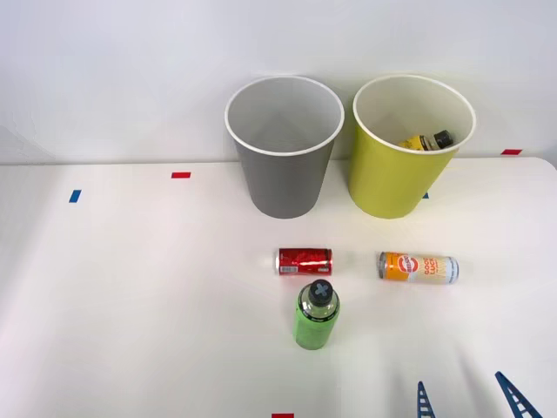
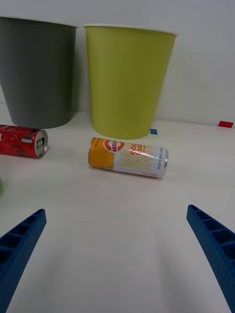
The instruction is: Put cans in the gray bin, plastic bottles in the light green bin
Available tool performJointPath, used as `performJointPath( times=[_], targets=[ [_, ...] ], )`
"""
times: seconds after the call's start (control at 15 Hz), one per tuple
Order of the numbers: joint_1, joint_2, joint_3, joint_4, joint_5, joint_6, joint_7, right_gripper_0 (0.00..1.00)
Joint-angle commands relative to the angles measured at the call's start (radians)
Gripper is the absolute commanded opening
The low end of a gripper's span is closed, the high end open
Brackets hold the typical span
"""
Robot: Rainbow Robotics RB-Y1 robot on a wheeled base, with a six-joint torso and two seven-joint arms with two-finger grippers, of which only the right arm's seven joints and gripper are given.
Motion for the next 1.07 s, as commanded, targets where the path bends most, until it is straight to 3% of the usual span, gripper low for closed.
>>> performJointPath(
  times=[0.07, 1.07],
  targets=[
    [0.0, 0.0, 0.0, 0.0, 0.0, 0.0, 0.0, 1.0],
    [0.0, 0.0, 0.0, 0.0, 0.0, 0.0, 0.0, 1.0]
  ],
)
